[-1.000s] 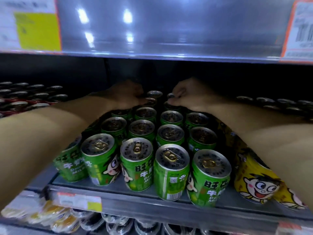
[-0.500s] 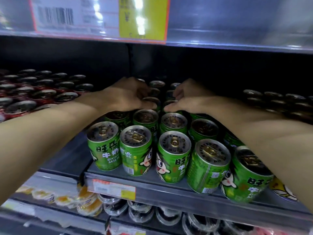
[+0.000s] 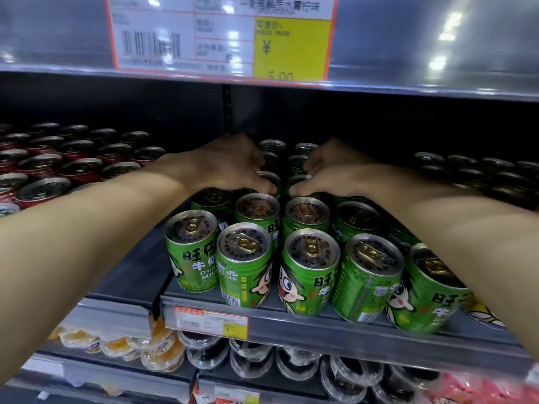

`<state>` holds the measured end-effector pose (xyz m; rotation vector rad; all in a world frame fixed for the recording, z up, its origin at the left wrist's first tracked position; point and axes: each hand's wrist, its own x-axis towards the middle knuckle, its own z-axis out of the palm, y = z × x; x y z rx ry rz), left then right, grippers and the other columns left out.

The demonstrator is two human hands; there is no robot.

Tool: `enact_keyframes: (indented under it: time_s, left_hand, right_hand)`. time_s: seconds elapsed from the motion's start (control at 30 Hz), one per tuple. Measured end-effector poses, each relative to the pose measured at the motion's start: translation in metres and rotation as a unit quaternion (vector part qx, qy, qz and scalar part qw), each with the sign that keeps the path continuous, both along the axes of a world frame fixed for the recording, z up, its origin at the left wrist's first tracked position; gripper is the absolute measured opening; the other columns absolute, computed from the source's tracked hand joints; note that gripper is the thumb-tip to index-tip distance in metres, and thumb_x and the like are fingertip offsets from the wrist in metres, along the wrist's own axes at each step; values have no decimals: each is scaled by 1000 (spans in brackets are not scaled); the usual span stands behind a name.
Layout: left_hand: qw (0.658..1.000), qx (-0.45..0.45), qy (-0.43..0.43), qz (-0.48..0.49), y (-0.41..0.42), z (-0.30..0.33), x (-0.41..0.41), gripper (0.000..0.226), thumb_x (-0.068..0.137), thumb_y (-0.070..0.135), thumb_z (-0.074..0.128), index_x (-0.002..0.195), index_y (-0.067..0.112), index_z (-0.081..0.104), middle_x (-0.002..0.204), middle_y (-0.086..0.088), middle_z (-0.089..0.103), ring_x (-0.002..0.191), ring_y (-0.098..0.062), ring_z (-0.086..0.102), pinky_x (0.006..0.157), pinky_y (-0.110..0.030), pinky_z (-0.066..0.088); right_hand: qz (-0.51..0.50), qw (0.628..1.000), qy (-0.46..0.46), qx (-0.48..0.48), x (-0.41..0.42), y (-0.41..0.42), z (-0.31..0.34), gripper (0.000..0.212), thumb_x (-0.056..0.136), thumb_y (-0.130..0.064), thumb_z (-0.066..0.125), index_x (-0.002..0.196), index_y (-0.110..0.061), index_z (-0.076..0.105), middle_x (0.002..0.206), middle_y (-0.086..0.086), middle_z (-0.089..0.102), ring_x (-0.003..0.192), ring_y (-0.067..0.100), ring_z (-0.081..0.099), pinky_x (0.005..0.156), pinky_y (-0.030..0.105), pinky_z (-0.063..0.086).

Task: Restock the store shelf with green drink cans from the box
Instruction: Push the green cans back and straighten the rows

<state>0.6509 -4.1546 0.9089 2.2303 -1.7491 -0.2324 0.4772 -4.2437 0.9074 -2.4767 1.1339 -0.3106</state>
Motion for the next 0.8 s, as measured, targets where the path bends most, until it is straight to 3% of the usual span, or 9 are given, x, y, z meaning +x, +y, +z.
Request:
enact_keyframes:
  time_s: [0.17, 0.3, 0.43, 0.5, 0.63, 0.7, 0.8]
  left_hand:
    - [1000, 1, -8, -8, 3, -1, 1, 71, 74, 54, 75, 133, 19, 57, 129, 3, 62, 117, -15, 57, 93, -22, 41]
    - [999, -9, 21, -35, 5, -2, 5, 65, 75, 57, 72, 127, 20, 61, 119, 6, 66, 107, -11, 60, 98, -27, 45]
    - [998, -34, 24, -42, -1, 2, 20, 38, 81, 52, 69, 108, 26, 70, 101, 13, 69, 100, -8, 62, 94, -26, 47]
    - [997, -55, 16, -47, -9, 5, 27, 29, 84, 45, 69, 101, 22, 73, 100, 9, 72, 98, -10, 65, 94, -28, 49]
    - [999, -34, -22, -29, -25, 8, 33, 37, 89, 44, 64, 100, 9, 73, 103, -7, 71, 100, -22, 64, 86, -29, 47]
    - [999, -9, -38, -31, -34, 7, 33, 40, 91, 48, 60, 88, 9, 72, 96, -8, 69, 93, -24, 63, 82, -32, 48]
    - [999, -1, -47, -27, -46, 4, 34, 42, 89, 49, 61, 94, 9, 72, 96, -6, 69, 93, -22, 63, 79, -32, 51]
  right_hand:
    - [-6, 1000, -1, -10, -1, 3, -4, 62, 69, -46, 84, 119, -16, 63, 116, 4, 64, 107, 23, 60, 98, 39, 49]
    - [-6, 1000, -20, -2, -5, 1, -6, 61, 70, -52, 81, 118, -17, 65, 112, -1, 65, 105, 19, 61, 98, 38, 49]
    - [-14, 995, -93, -24, -10, -12, -1, 29, 80, -44, 77, 91, -18, 70, 94, -1, 69, 93, 18, 65, 86, 34, 52]
    - [-4, 994, -102, -37, -6, -22, 2, 24, 80, -37, 78, 90, -19, 67, 90, -2, 67, 92, 18, 65, 85, 33, 52]
    - [29, 996, -62, -57, 10, -44, -1, 28, 77, -31, 82, 93, -15, 67, 96, 5, 69, 97, 24, 66, 93, 44, 51]
    - [31, 997, -47, -56, 16, -53, -4, 34, 76, -31, 82, 96, -7, 69, 99, 8, 70, 96, 26, 65, 93, 47, 51]
    - [33, 997, -45, -56, 21, -61, -9, 41, 74, -36, 82, 101, -8, 69, 100, 7, 69, 97, 24, 65, 92, 46, 52]
